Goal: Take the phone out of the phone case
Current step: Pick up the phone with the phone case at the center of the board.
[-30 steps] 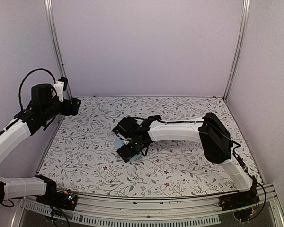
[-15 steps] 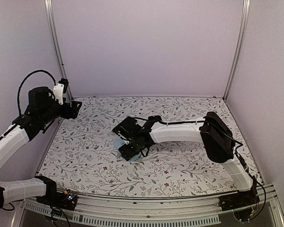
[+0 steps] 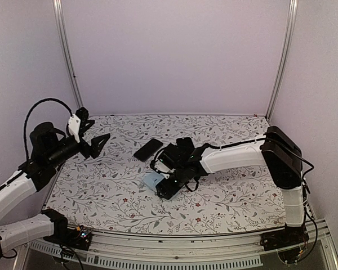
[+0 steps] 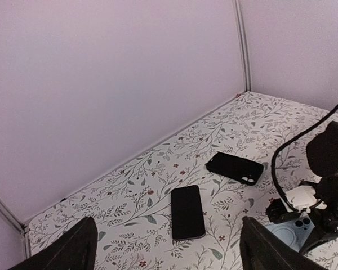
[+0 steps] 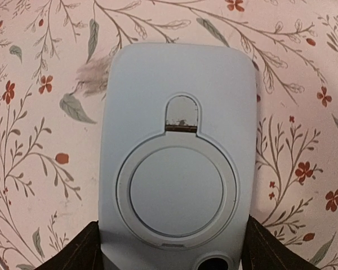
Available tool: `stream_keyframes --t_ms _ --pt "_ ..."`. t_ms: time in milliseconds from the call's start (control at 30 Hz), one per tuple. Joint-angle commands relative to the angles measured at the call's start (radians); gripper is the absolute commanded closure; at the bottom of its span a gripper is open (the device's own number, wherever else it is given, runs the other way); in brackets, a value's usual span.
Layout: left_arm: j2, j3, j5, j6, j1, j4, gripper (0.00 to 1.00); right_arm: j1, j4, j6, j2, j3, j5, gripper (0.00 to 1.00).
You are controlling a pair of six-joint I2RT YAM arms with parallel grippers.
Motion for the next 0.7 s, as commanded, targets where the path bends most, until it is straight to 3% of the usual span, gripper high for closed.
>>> stream_keyframes --t_ms 0,233,467,667 --pt "-0.011 -0.051 0.108 0.1 -0.039 0.142 0.13 -0.034 0.024 -0.01 -0.134 -0.109 -0.131 0.49" --pt "0.003 -0.085 0.23 0.32 -0.113 0.135 0.23 -0.086 0.096 -0.026 -0.241 -0.231 -0.275 0.49" --pt "0.025 -0.077 0.362 0.591 -0.191 -0.022 0.2 -0.14 0.106 -0.064 -0.329 -0.272 -0.406 0.49" --pt "0.087 -0.059 0.457 0.716 -0.27 -0.101 0.26 -0.143 0.105 -0.095 -0.393 -0.29 -0.539 0.48"
